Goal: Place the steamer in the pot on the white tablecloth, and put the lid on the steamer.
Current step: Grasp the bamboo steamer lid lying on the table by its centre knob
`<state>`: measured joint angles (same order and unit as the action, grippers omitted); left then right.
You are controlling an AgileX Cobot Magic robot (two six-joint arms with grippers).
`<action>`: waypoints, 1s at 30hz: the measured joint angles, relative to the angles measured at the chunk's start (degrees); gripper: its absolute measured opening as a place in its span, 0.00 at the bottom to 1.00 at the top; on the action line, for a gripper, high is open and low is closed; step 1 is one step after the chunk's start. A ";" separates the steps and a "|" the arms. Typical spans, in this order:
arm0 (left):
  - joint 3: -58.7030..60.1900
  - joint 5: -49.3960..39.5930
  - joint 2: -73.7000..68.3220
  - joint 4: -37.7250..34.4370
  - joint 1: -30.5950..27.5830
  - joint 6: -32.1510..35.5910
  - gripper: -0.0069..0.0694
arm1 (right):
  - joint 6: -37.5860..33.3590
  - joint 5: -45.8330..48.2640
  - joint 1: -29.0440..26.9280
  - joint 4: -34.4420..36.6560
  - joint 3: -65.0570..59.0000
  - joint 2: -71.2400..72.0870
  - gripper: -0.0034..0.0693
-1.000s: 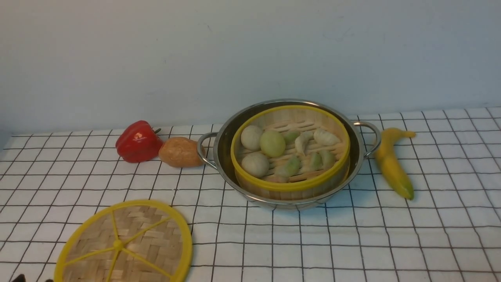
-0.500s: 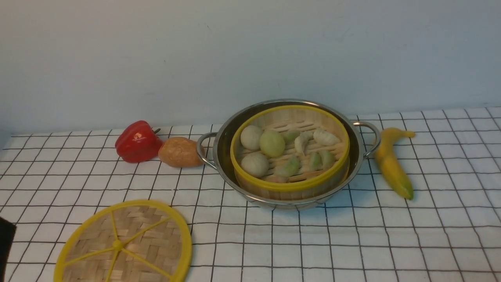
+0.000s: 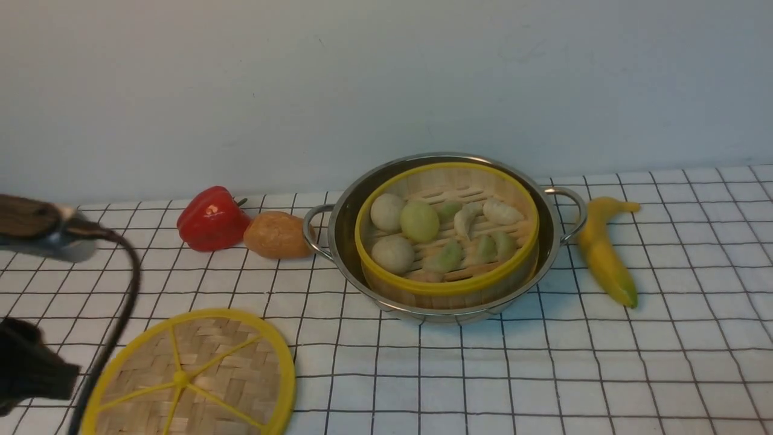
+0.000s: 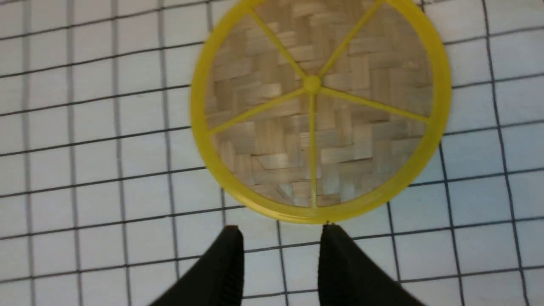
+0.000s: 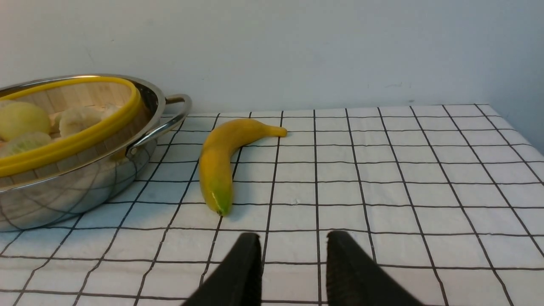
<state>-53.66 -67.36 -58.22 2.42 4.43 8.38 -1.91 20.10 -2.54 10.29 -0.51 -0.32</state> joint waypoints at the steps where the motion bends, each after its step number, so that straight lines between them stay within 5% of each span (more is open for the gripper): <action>1: -0.15 0.24 -1.32 -0.61 0.00 0.95 0.43 | 0.00 0.00 0.00 0.00 0.00 0.00 0.38; 5: -1.07 1.97 -14.87 -5.83 0.00 9.34 0.57 | 0.00 0.00 0.00 0.00 0.00 0.00 0.38; 13: -1.29 11.45 -27.68 -6.16 0.00 10.57 0.75 | 0.00 0.00 0.00 0.00 0.00 0.00 0.38; 30: -1.42 21.65 -40.51 -2.87 0.00 9.02 0.50 | 0.00 0.00 0.00 0.00 0.00 0.00 0.38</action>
<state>-55.08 -45.70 -98.73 -0.45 4.43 17.40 -1.91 20.10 -2.54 10.29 -0.51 -0.32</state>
